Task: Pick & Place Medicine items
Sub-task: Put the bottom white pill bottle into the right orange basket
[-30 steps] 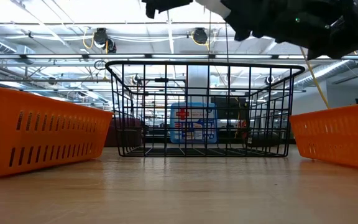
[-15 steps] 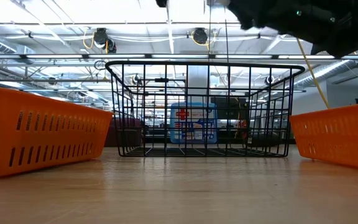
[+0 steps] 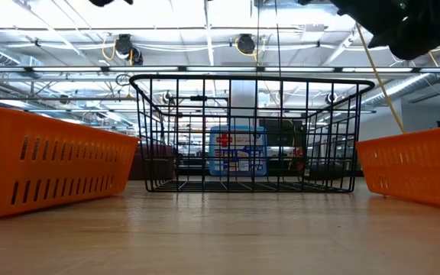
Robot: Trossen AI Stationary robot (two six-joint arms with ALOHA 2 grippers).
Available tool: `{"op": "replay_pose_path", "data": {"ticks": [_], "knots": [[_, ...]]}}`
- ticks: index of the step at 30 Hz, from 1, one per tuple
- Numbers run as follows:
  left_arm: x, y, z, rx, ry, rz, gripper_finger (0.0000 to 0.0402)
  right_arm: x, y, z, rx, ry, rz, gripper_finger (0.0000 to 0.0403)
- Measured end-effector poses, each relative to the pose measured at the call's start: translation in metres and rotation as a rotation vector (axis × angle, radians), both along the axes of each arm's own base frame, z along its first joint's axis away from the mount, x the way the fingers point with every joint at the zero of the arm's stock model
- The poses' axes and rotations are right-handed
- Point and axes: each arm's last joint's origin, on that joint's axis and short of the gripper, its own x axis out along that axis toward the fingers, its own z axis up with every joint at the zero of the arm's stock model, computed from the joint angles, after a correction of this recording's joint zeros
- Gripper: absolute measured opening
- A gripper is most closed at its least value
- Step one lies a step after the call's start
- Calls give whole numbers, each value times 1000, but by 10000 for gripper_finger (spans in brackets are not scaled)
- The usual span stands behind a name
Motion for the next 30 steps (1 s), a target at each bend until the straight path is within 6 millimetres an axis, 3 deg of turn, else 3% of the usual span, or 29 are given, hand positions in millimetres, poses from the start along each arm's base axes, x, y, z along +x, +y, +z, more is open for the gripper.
{"op": "replay_pose_path", "data": {"ticks": [5, 14, 22, 30], "knots": [[7, 1, -5, 2, -96, -1, 234, 5, 1, 5, -22, 3, 14, 135], [26, -1, -5, 28, -107, -39, 235, 14, 1, 10, -44, 58, 0, 135], [26, -3, -4, 79, -113, -30, 233, 16, 1, 8, -54, 69, -5, 135], [25, -3, -2, 82, -115, -22, 164, 17, 0, 6, -12, 107, -4, 131]]}}
